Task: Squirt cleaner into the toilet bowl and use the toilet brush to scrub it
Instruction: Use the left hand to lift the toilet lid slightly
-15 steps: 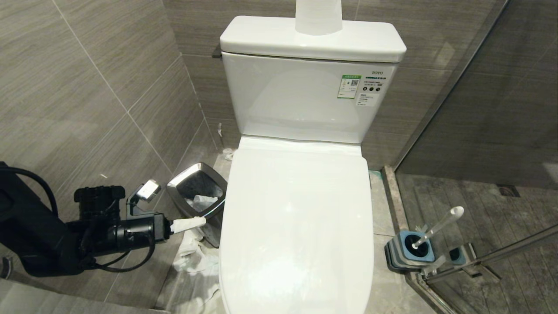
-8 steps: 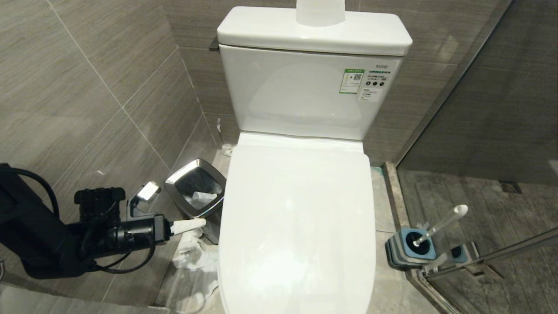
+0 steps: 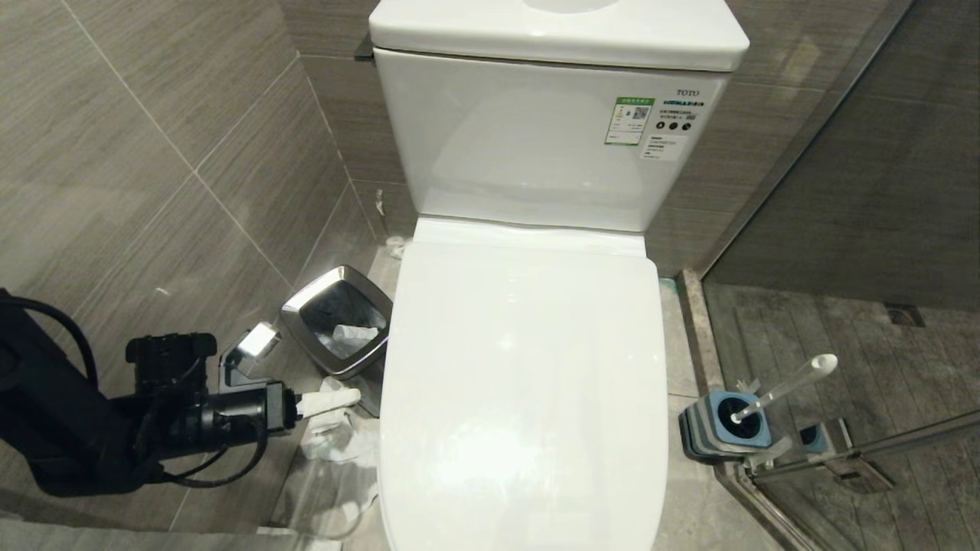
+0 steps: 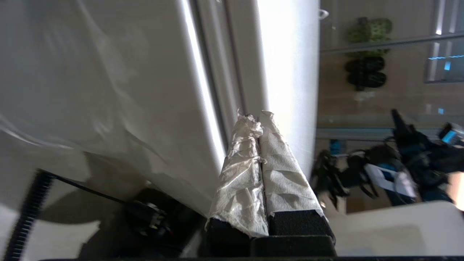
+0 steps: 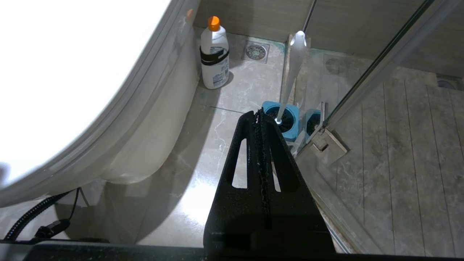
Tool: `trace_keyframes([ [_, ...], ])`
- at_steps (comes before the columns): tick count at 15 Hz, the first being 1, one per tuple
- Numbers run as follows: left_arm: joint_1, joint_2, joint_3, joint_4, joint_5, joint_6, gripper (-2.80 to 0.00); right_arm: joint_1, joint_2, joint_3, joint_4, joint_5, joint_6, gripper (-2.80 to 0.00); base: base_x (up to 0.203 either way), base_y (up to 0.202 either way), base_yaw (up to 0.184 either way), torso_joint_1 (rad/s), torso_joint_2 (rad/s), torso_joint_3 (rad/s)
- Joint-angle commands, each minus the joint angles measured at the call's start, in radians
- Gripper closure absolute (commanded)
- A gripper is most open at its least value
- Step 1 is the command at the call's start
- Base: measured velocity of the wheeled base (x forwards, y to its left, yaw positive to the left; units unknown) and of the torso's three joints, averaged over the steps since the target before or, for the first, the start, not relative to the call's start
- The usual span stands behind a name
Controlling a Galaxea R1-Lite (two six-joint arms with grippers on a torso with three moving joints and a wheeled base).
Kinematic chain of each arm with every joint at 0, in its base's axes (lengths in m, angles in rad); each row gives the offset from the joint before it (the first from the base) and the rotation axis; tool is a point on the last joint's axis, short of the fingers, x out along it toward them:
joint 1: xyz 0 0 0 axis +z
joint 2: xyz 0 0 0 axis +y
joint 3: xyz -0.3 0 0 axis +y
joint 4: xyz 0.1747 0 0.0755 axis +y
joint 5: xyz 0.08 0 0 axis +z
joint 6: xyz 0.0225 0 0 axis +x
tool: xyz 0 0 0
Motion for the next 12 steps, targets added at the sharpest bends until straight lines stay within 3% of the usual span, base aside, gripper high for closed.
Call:
trace_keyframes([
  [1, 0.0, -0.045, 0.065, -0.004, -0.047, -0.001, 0.0, 0.0, -0.001, 0.012, 0.0, 0.0, 0.0, 0.0, 0.0, 0.0, 0.0, 0.0, 0.0, 0.0],
  [3, -0.002, -0.073, 0.138, -0.006, -0.103, 0.005, 0.0, 0.0, -0.001, 0.012, 0.0, 0.0, 0.0, 0.0, 0.0, 0.0, 0.0, 0.0, 0.0, 0.0],
  [5, -0.002, -0.069, 0.162, -0.007, -0.108, 0.013, 0.0, 0.0, -0.001, 0.012, 0.0, 0.0, 0.0, 0.0, 0.0, 0.0, 0.0, 0.0, 0.0, 0.0],
  [6, -0.002, -0.064, 0.168, -0.009, -0.105, 0.023, -2.8, 0.0, -0.001, 0.012, 0.0, 0.0, 0.0, 0.0, 0.0, 0.0, 0.0, 0.0, 0.0, 0.0],
  [12, -0.013, -0.06, 0.18, -0.017, -0.104, 0.032, -2.8, 0.0, -0.001, 0.012, 0.0, 0.0, 0.0, 0.0, 0.0, 0.0, 0.0, 0.0, 0.0, 0.0],
])
